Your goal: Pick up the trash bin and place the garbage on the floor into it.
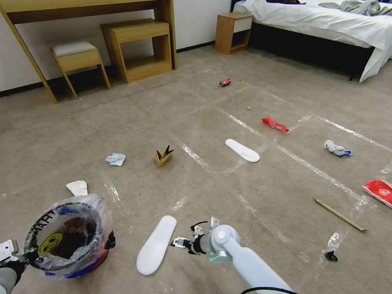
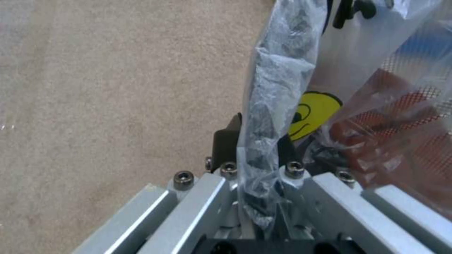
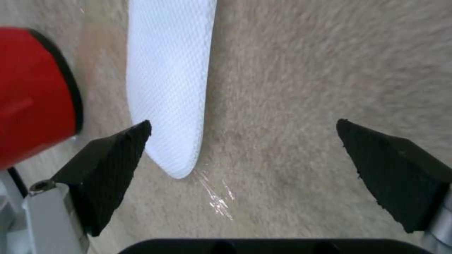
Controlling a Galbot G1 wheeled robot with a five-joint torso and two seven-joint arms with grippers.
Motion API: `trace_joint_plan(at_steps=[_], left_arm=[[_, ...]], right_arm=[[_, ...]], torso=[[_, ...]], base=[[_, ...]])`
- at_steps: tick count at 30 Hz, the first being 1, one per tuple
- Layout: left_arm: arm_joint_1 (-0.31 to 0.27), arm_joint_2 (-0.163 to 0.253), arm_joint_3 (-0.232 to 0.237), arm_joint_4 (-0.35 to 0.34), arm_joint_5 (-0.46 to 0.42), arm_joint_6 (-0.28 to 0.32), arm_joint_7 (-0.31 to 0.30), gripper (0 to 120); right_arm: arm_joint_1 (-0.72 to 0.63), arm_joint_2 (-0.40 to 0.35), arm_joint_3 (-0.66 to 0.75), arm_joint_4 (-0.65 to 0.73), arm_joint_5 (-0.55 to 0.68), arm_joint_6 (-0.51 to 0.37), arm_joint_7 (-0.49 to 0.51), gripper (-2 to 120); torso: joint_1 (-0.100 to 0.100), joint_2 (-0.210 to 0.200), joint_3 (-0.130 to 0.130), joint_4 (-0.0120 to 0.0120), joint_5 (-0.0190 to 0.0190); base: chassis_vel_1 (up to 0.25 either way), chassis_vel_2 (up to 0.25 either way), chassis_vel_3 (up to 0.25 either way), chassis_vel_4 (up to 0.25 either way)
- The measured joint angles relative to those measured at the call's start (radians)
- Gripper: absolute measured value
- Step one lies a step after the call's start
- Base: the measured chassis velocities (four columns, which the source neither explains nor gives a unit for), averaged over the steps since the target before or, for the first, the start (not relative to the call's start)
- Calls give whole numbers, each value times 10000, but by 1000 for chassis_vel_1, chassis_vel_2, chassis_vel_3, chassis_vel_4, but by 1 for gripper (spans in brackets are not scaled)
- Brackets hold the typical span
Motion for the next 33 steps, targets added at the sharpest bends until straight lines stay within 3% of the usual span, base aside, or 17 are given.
trace_joint_plan(at_steps=[11, 18, 21, 33], left_arm=[[-1, -129, 2, -35, 60, -46, -6, 1], [49, -88, -5, -35, 96, -73, -12, 1], [50, -84, 4, -32, 77, -73, 24, 1], [50, -114, 11, -43, 74, -95, 27, 1]], right_arm=[[262, 459, -204, -728, -560, 15, -355, 100], [188, 702, 20, -1016, -1248, 15, -1285, 100], [206, 754, 14, -1025, -1238, 30, -1336, 100], [247, 805, 132, -777, -1110, 30, -1224, 100]], torso=[[-1, 2, -2, -1, 1], [-1, 3, -1, -4, -1], [0, -2, 3, 9, 12], [0, -2, 1, 1, 2]], base=[[0, 0, 0, 0], [0, 0, 0, 0], [0, 0, 0, 0], [0, 0, 0, 0]])
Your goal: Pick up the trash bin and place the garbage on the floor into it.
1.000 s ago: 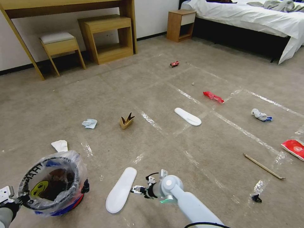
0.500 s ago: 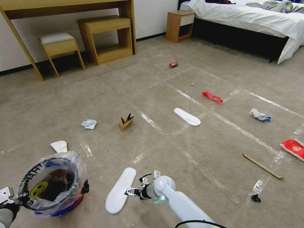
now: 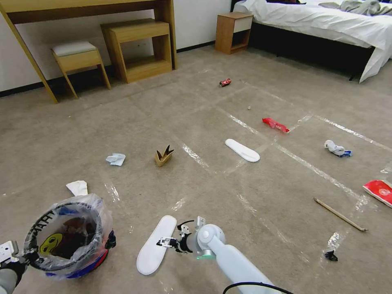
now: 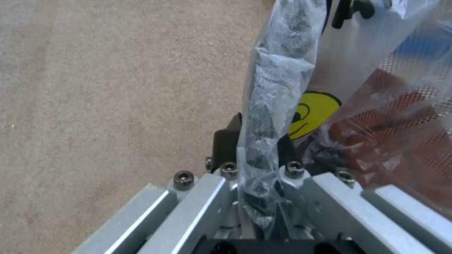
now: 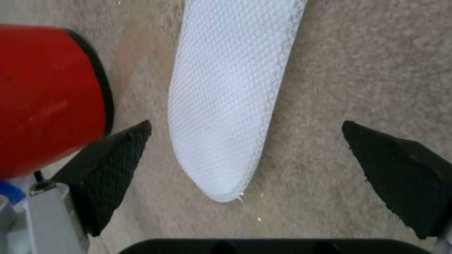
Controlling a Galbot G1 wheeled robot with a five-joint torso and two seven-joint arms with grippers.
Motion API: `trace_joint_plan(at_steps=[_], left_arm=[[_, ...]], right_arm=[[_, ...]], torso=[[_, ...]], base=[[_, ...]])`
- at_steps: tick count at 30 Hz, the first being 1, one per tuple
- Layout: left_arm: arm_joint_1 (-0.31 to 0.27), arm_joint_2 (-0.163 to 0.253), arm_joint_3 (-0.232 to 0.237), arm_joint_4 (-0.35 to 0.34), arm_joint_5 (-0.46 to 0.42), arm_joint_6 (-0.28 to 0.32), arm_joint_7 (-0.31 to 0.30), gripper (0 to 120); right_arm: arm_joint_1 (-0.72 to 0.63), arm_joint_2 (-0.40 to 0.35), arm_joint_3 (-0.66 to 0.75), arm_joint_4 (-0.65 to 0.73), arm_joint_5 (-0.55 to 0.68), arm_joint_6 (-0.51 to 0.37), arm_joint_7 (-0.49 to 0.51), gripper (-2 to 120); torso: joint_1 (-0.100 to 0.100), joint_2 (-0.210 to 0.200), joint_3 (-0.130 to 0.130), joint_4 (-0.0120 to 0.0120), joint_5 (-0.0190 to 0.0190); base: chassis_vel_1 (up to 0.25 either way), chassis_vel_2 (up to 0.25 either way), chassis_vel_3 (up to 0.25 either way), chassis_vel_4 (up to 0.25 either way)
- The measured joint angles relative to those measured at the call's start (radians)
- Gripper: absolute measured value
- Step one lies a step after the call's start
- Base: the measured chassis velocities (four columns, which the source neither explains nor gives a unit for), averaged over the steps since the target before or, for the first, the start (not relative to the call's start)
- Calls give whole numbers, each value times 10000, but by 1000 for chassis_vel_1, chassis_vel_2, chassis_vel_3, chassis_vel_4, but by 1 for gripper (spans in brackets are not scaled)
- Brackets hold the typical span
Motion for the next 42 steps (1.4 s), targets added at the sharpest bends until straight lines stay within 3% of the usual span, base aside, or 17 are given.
trace_joint_plan(at_steps=[37, 42], left_arm=[[-17, -52, 1, 20, -23, -44, -9, 1], [6, -58, -1, -26, -25, -71, -2, 1]], right_arm=[[303, 1056, 126, -1429, -1277, 1, -1130, 100], [416, 1277, 226, -1842, -1876, 81, -1657, 100]], torso=[[0, 2, -2, 0, 0], [0, 4, -3, -3, -4]], base=[[0, 0, 0, 0], [0, 0, 0, 0]])
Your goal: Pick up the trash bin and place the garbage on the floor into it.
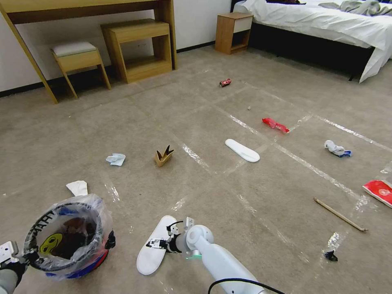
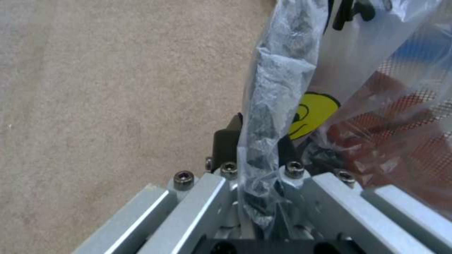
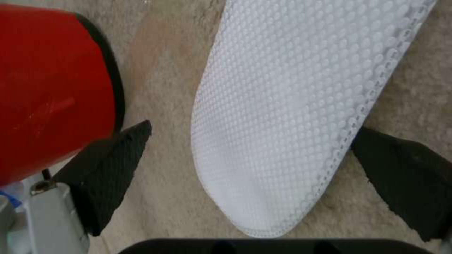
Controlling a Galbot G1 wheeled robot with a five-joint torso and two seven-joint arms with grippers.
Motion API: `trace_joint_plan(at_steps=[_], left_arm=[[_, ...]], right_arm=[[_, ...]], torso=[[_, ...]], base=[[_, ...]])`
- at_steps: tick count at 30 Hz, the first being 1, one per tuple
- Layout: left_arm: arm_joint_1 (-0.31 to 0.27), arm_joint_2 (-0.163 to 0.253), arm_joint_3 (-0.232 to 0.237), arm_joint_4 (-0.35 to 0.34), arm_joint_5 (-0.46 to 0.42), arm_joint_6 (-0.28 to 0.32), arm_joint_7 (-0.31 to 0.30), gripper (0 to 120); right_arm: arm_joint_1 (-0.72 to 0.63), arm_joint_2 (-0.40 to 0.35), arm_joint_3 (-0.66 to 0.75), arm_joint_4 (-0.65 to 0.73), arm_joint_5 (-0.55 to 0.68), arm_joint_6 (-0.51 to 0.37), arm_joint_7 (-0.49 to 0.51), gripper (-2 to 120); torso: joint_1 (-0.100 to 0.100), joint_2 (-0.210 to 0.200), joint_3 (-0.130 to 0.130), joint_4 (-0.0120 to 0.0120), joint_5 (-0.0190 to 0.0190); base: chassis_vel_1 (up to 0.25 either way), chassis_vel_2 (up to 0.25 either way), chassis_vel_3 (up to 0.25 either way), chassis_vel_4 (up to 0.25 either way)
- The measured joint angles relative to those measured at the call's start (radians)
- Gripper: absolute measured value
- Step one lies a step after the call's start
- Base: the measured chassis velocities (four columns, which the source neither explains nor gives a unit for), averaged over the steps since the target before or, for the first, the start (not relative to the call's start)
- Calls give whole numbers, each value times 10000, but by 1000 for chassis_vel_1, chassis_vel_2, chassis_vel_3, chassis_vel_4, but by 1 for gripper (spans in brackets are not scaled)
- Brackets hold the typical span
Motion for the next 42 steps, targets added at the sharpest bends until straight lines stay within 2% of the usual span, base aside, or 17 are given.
trace_joint_plan(at_steps=[17, 42], left_arm=[[73, 56, -21, -80, -51, 4, 15, 1], [49, -39, 32, -59, 38, -21, -10, 1]], right_arm=[[-69, -19, 37, 52, -259, 161, -161, 100], [323, 84, 260, -201, -348, 637, -202, 100]], torso=[[0, -1, 2, 6, 3], [0, -3, 2, 2, 5]], base=[[0, 0, 0, 0], [0, 0, 0, 0]])
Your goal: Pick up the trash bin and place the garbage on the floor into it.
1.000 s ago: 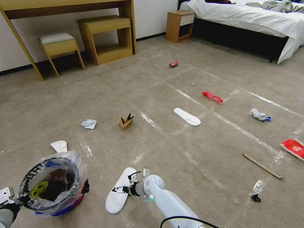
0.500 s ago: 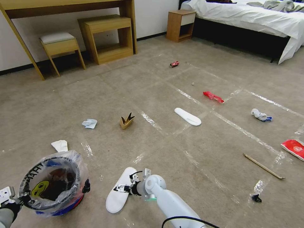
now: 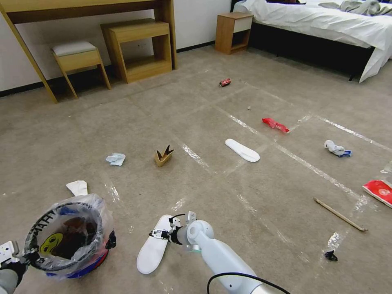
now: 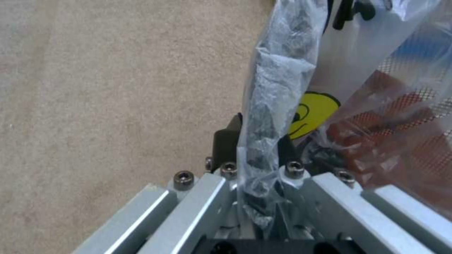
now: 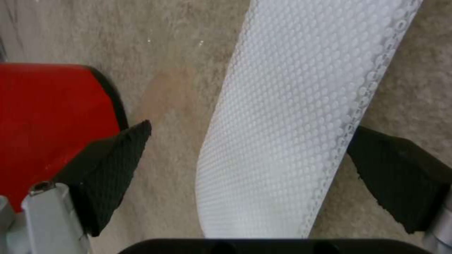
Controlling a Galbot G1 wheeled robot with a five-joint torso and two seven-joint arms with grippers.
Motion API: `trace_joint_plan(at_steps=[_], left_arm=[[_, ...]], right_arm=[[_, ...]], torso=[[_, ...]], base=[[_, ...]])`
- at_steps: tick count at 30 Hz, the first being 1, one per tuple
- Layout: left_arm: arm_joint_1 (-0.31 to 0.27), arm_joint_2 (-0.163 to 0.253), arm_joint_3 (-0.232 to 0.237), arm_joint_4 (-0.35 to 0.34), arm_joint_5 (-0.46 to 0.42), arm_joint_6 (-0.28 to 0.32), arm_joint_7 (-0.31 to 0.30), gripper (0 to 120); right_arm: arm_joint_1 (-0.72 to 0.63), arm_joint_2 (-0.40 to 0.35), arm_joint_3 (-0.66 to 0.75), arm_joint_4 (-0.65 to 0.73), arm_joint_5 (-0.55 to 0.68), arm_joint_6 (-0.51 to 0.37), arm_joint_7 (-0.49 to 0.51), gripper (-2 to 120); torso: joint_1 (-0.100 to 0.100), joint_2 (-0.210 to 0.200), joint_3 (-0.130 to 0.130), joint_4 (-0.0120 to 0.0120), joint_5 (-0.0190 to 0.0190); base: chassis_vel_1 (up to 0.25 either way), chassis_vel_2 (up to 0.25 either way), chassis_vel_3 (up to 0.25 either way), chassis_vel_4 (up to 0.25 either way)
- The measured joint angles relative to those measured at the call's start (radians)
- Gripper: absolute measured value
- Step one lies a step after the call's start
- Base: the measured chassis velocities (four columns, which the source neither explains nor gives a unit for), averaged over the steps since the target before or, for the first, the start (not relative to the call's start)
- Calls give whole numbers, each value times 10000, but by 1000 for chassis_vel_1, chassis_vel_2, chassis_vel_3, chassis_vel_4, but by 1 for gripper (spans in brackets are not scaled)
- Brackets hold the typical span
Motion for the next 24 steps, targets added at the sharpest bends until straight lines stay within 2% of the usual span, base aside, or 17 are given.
trace_joint_plan(at_steps=[20, 24], left_arm=[[13, -65, 43, -37, 8, -43, 27, 1], [19, -75, 62, -72, 12, -45, 31, 1]], right_arm=[[210, 23, -93, -398, -399, 181, -134, 100], [248, 26, -98, -474, -510, 232, -223, 89]], torso=[[0, 1, -2, 1, 0], [0, 2, -4, 0, -1]], base=[[0, 0, 0, 0], [0, 0, 0, 0]])
